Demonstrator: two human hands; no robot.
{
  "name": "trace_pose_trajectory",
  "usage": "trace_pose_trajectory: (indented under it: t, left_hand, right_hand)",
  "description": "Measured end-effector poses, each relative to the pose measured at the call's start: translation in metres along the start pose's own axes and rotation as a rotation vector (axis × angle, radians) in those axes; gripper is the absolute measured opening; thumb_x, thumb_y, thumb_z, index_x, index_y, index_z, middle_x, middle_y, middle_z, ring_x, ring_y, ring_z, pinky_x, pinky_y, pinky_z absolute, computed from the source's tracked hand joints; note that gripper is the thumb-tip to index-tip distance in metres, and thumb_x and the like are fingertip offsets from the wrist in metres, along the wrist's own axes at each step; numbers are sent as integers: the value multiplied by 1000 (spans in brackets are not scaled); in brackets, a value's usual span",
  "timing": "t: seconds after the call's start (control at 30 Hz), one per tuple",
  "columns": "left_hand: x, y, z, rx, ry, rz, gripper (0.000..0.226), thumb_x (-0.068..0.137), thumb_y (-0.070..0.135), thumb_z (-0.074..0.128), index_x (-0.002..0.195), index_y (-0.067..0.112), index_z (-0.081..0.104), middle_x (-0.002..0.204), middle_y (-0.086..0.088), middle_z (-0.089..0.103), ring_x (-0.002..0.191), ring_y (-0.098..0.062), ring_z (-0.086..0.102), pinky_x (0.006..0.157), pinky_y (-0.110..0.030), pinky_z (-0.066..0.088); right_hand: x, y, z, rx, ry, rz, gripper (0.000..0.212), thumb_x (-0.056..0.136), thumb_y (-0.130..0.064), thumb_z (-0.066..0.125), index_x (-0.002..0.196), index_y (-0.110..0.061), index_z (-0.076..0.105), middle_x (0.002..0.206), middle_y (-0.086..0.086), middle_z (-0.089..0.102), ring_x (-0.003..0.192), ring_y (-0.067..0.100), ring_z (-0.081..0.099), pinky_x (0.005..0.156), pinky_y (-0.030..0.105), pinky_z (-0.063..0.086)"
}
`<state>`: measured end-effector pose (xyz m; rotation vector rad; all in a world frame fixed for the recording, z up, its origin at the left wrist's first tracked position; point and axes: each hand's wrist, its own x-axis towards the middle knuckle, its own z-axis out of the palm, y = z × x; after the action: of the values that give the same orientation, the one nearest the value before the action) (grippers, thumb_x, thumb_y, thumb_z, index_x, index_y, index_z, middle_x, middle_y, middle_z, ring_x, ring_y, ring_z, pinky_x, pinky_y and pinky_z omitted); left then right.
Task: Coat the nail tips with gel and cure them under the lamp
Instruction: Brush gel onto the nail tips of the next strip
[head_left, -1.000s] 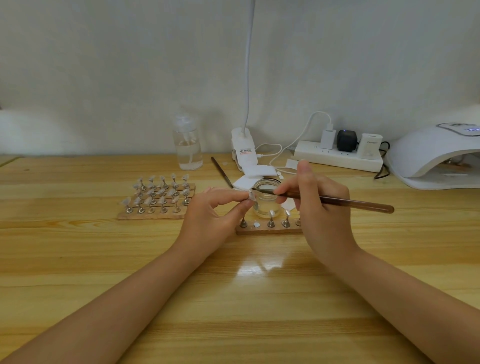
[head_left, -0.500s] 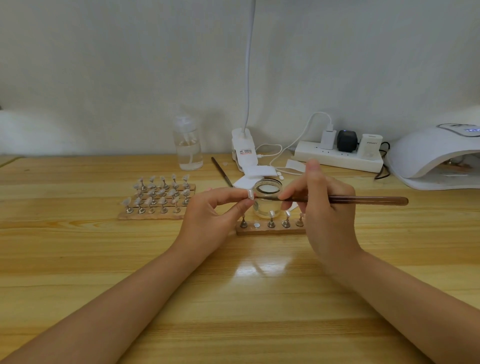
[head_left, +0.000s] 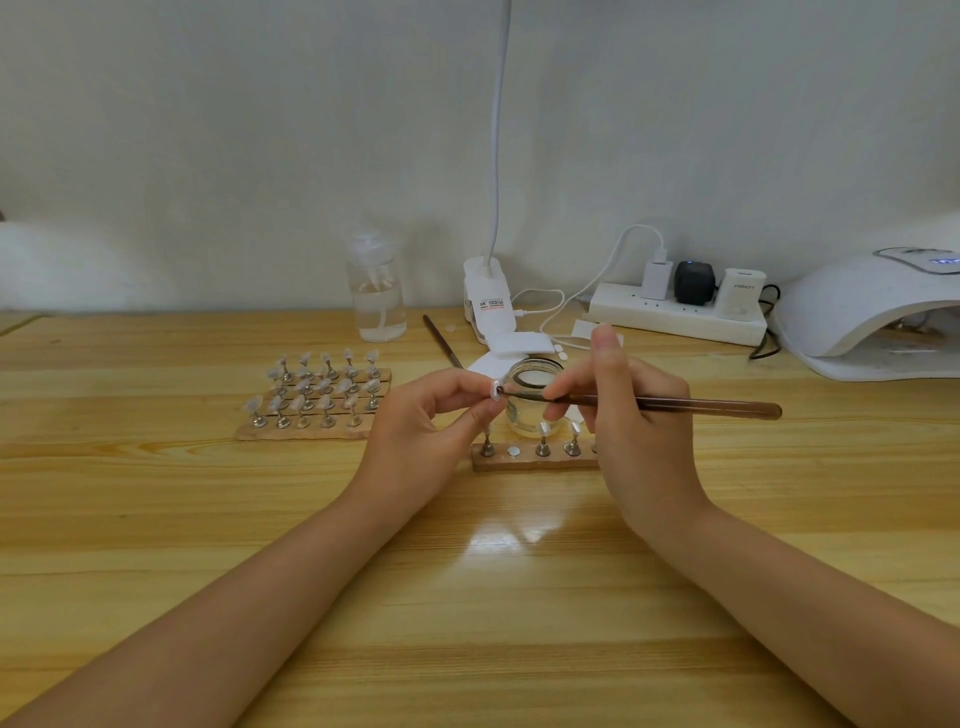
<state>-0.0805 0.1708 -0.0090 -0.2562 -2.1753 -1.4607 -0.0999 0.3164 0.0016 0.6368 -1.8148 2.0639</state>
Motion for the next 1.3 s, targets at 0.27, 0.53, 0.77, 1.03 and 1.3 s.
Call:
trace_pose_trajectory:
  t: [0.27,0.53,0.77,1.03,1.3]
  left_hand:
    - [0,-1,-1,-12,-10,-20,12,77,8,69,80,19,67,86,11,70,84,1,65,79,-14,48]
    - [1,1,0,49,-56,15,9,72,15,71,74,24,68,92,13,65,93,4,59,91,-18,42]
    - [1,2,1,49,-150,24,15,74,5,71,71,19,65,79,4,66,80,-3,60,77,-13,43]
    - [2,3,3,98,-182,-22,16,71,8,74,71,20,64,76,9,65,78,0,58,76,-4,39]
    - [4,0,4,126,-210,-50,19,71,9,75,72,23,62,71,12,62,71,9,54,72,-3,38]
  right_hand:
    - [0,-1,-1,16,-30,9,51,88,-40,39,54,-12,65,48,4,60,48,5,56,52,8,40]
    - [15,6,-16,-21,147,-58,49,100,-20,35,59,-12,63,48,-4,60,47,-1,52,55,7,38]
    - [16,12,-18,-41,177,-47,48,99,-22,35,61,-13,63,49,-6,60,49,-1,53,56,7,38]
    - [17,17,-17,-53,179,-37,49,100,-23,36,60,-17,63,51,-5,61,51,-2,53,55,8,39]
    - [16,20,-17,-83,174,-8,46,98,-26,39,61,-19,64,54,-7,63,60,-1,60,65,8,44]
